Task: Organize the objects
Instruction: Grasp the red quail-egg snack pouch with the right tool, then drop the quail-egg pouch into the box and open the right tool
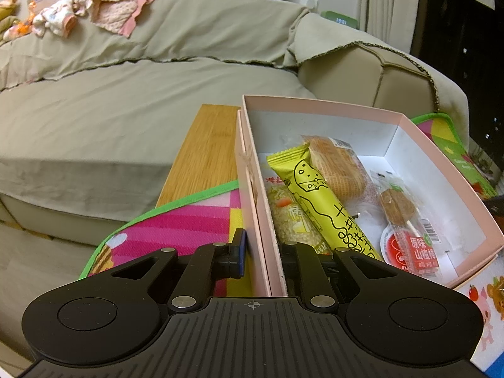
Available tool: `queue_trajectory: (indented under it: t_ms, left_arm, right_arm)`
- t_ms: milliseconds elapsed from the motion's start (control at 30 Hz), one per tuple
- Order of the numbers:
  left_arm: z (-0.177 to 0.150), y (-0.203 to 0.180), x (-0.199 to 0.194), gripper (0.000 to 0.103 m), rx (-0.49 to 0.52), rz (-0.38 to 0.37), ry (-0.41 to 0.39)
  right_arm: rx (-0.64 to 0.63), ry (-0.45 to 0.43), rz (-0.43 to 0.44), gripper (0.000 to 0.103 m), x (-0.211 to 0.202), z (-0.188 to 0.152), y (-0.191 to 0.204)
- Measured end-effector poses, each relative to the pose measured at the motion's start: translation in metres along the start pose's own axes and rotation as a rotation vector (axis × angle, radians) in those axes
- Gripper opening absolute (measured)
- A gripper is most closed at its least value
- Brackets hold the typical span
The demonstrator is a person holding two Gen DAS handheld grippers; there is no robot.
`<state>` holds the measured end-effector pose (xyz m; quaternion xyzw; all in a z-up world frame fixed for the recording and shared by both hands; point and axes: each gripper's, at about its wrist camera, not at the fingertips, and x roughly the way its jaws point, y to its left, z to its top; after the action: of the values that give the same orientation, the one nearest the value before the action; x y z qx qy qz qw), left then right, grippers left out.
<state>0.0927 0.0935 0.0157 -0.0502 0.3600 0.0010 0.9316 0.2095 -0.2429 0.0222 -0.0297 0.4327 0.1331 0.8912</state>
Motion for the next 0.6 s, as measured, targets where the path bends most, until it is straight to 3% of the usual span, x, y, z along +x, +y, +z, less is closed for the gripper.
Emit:
queue_trajectory:
  t_ms: [267,600]
  left_arm:
    - [0.0,0.0,0.0,0.014,-0.001,0.0,0.0]
    - [0.0,0.0,0.0,0.014,-0.001,0.0,-0.001]
  right_arm:
    - [-0.057,-0.051,0.076,0.073,-0.072,-0.044,0.021]
    - [-0.24,0.098,0.301,0.073,-0.104,-0.106,0.088]
